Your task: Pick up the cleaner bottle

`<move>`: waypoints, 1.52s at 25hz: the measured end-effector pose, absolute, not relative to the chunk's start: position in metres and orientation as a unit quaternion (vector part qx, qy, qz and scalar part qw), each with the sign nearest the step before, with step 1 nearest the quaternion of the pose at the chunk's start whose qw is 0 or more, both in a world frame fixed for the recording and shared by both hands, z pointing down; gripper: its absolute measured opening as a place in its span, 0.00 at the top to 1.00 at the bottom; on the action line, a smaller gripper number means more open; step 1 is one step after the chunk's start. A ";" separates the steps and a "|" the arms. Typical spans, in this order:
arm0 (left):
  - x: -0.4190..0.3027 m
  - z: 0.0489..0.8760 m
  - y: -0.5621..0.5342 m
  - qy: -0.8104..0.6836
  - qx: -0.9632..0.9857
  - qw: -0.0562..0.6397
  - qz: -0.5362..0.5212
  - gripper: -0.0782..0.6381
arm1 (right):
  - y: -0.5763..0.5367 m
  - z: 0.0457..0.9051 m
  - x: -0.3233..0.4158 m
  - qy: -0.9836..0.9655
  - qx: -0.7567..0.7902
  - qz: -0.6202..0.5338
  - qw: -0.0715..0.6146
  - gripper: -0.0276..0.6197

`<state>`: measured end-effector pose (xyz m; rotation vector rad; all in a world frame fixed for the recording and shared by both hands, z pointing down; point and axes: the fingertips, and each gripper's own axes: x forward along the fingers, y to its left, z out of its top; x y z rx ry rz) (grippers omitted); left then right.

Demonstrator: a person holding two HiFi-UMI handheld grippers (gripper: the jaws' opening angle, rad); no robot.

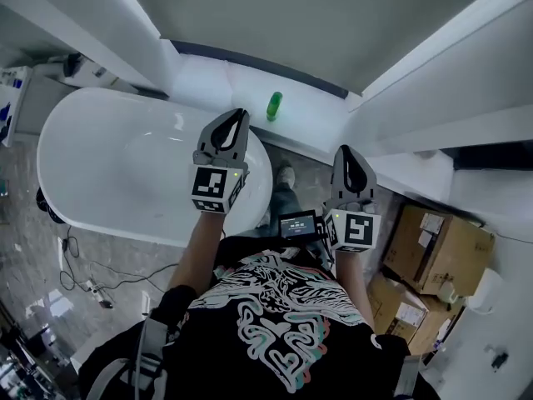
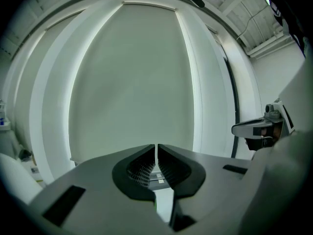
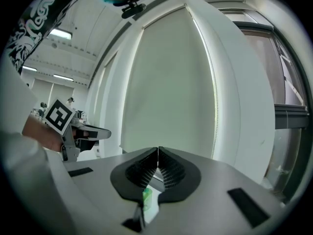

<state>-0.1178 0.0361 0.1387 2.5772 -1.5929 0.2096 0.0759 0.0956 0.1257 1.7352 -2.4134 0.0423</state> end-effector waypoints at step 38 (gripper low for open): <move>-0.101 0.285 -0.031 -0.532 0.831 0.056 0.153 0.85 | -0.014 0.274 0.080 -0.836 0.524 0.049 0.156 0.91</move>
